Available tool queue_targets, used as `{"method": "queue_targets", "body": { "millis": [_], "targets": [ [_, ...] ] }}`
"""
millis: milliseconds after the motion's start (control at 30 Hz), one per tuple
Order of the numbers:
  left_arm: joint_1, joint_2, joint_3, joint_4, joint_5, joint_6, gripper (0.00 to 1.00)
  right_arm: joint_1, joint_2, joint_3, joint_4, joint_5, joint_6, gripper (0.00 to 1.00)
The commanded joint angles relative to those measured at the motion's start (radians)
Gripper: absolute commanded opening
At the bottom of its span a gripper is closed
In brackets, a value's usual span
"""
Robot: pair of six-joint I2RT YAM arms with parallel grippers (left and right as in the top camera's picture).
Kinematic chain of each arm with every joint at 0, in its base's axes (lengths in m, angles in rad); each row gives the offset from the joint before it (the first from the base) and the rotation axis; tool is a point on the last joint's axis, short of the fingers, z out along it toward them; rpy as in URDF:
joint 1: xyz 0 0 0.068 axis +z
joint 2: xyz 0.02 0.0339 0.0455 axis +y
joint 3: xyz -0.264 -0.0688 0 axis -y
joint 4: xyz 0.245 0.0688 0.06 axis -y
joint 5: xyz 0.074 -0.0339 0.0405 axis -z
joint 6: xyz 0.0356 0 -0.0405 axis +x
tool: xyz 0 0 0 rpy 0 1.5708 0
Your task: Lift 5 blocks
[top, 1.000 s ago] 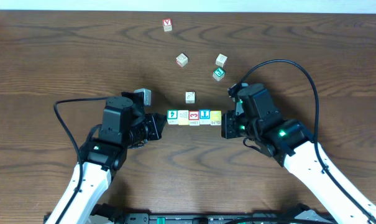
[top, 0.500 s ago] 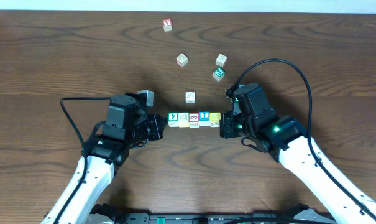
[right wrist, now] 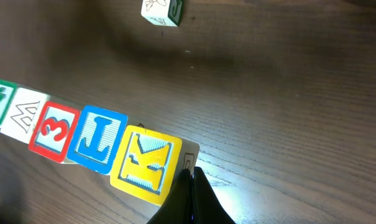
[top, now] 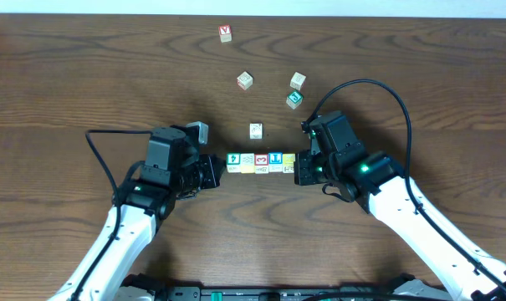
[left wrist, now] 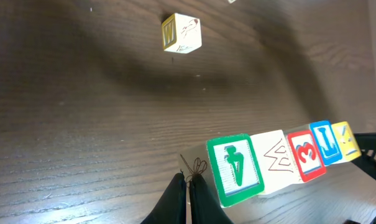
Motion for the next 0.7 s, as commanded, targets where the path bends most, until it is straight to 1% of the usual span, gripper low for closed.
{"method": "queue_targets", "body": {
  "millis": [0, 667],
  "targets": [
    [-0.055, 0.006, 0.054, 0.026, 0.259, 0.014, 0.07, 0.042, 0.006, 0.046, 0.038, -0.297, -0.008, 0.01],
    [-0.055, 0.007, 0.038, 0.026, 0.259, 0.017, 0.07, 0.042, 0.034, 0.046, 0.038, -0.29, -0.008, 0.01]
  ]
}}
